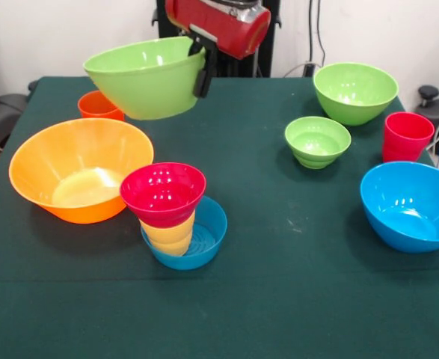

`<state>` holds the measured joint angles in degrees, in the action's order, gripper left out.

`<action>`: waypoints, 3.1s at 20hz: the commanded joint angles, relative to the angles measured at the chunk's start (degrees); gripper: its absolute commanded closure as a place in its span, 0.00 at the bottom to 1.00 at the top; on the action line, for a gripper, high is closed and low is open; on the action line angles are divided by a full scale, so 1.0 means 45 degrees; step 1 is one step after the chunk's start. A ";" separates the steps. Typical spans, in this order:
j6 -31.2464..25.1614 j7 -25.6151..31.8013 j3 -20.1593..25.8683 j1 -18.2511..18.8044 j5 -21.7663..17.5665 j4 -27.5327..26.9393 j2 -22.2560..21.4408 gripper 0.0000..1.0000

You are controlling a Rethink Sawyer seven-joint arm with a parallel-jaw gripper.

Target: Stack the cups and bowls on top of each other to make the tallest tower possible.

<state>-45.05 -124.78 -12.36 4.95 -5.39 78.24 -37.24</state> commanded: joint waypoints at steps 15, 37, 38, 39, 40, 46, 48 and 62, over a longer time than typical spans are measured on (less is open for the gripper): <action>-0.1485 -0.0409 0.0547 -0.0979 -0.0312 -0.4405 0.2992 1.00; -0.4013 0.1418 -0.0362 -0.1291 -0.0925 -0.5327 0.3522 1.00; -0.3788 0.1508 -0.0165 -0.1178 -0.0772 -0.5089 0.3460 1.00; -0.3559 0.1625 0.0095 -0.1029 -0.0583 -0.4857 0.3418 1.00; -0.3236 0.1630 0.0292 -0.0925 -0.0427 -0.4500 0.3332 1.00; -0.1767 0.1475 0.0677 -0.0714 -0.0322 -0.3102 0.2990 1.00; -0.1592 0.1396 0.0619 -0.0703 -0.0467 -0.3217 0.3122 1.00; -0.0555 0.1126 0.0758 -0.0504 -0.0515 -0.3122 0.3386 1.00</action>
<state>-53.20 -124.78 -16.40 1.68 -5.39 58.06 -21.75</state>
